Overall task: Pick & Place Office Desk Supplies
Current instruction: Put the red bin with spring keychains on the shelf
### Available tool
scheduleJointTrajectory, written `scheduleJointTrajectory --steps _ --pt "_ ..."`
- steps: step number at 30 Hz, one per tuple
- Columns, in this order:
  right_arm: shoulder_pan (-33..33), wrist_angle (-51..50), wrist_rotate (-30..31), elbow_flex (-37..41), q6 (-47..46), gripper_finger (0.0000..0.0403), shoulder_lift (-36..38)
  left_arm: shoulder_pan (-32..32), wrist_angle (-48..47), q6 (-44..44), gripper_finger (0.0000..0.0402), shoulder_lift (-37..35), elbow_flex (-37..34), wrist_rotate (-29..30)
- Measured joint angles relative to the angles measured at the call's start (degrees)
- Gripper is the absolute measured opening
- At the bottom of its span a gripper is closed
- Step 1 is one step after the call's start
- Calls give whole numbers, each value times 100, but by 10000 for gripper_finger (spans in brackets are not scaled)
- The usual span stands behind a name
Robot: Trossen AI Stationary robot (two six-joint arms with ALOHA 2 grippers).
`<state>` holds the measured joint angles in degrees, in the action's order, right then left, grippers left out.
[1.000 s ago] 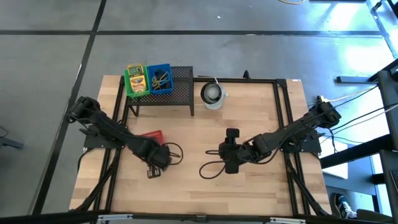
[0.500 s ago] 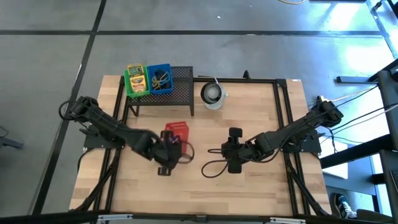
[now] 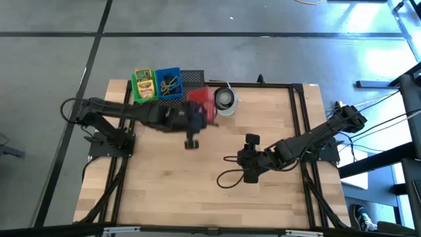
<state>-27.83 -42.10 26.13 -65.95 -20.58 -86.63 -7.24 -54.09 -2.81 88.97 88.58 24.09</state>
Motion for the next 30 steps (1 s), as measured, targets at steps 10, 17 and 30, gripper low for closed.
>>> scheduleJointTrajectory --steps 10,17,30 --pt "-3 -3 0 0 0 201 0 1594 77 601 3 153 215 -443" --pt "-3 -14 0 0 -3 201 -2 1993 79 1174 3 603 213 -853" --pt "-3 -36 0 0 0 201 -4 2216 -516 1311 3 715 213 -552"
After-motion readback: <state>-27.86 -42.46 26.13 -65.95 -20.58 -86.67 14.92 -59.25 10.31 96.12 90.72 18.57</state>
